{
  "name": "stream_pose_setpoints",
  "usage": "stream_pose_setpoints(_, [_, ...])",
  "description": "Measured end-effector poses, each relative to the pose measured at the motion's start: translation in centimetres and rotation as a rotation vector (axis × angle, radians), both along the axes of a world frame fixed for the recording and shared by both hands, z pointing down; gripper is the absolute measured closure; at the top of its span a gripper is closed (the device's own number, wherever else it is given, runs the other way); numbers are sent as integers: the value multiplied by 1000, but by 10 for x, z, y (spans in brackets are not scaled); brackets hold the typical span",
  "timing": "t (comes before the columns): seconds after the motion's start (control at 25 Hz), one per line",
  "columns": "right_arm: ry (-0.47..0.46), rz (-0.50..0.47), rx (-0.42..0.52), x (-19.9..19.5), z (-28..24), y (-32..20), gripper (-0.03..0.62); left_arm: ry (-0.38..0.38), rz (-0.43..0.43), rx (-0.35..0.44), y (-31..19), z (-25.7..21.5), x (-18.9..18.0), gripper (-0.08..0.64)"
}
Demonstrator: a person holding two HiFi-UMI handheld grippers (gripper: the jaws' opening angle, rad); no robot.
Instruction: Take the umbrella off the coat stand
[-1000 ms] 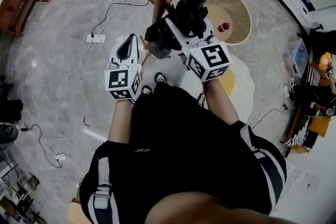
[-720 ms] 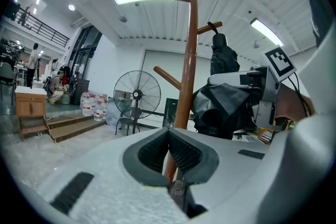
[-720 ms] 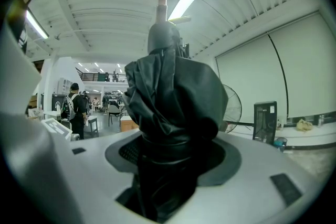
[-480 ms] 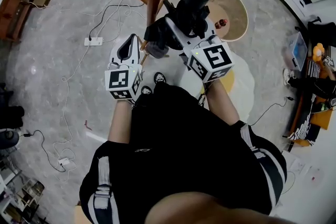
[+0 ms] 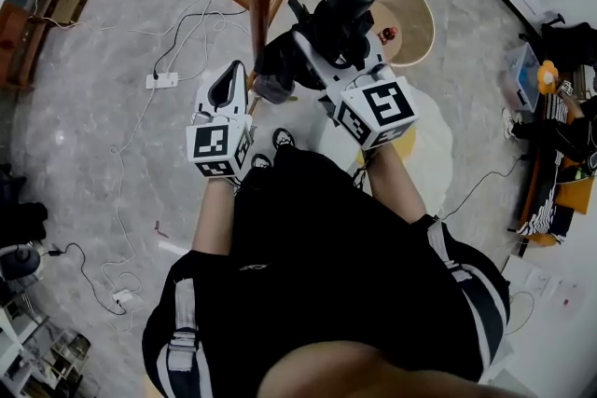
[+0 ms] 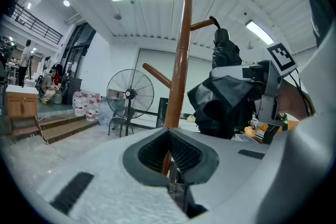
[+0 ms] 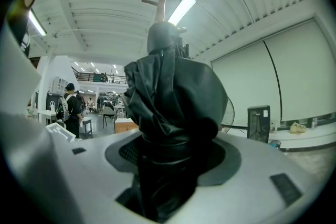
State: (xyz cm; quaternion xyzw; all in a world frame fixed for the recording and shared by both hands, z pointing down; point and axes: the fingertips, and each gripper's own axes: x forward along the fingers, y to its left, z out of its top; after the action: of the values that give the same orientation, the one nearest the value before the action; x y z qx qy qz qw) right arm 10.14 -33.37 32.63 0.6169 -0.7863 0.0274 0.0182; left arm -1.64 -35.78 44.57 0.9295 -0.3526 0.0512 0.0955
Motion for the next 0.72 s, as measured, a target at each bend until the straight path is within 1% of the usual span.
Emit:
stream_pose_setpoints(0.4, [1, 54, 32, 6, -9, 17, 328, 3, 52, 3, 8, 0, 6, 563])
stream_pose_setpoints(0.72, [-3, 114, 32, 9, -11, 29, 328, 7, 110, -6, 14, 0, 11, 563])
